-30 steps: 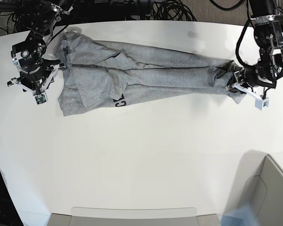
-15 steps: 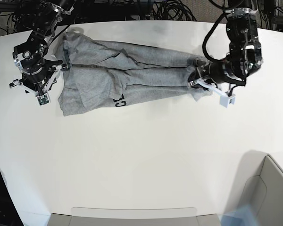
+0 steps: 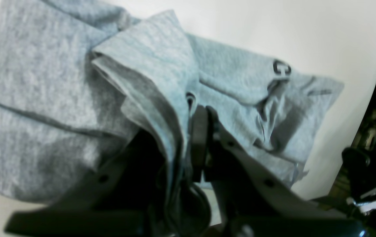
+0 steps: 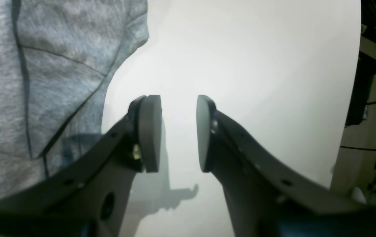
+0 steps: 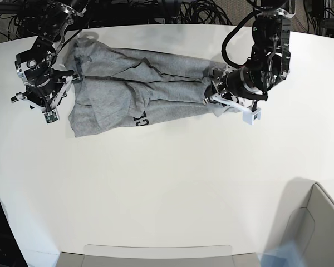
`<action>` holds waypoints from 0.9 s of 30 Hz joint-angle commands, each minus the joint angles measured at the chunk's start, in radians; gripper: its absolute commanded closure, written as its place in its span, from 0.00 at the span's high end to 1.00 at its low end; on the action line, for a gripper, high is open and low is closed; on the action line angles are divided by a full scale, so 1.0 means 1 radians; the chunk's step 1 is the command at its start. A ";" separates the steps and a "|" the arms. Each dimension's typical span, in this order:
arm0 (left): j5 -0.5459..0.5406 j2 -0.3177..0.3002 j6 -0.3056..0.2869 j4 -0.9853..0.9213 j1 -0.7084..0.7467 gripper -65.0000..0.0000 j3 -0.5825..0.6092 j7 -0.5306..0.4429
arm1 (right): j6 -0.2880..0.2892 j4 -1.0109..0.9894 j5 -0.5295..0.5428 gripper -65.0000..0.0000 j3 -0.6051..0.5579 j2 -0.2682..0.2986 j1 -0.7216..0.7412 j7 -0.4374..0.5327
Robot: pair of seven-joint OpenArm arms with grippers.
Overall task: Fold the T-shirt properly
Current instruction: 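Fold the strip end with the left gripper toward the right gripper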
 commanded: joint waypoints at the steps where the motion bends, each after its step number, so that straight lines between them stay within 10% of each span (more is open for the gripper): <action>1: -0.039 -0.003 0.053 0.018 -0.009 0.00 0.000 -0.003 | 0.015 0.022 0.007 0.29 0.004 0.008 0.011 0.013; 8: -0.042 -0.003 0.053 0.018 -0.010 0.00 0.009 0.013 | 0.015 0.022 0.007 0.29 0.005 0.008 0.009 0.013; 14: -0.045 -0.003 0.053 0.058 -0.010 0.34 0.089 0.011 | 0.015 0.022 0.007 0.29 0.005 0.008 0.009 0.013; 27: -0.046 0.069 0.053 0.104 -0.058 0.22 0.138 0.020 | 0.015 0.022 0.005 0.29 0.007 0.006 0.009 0.013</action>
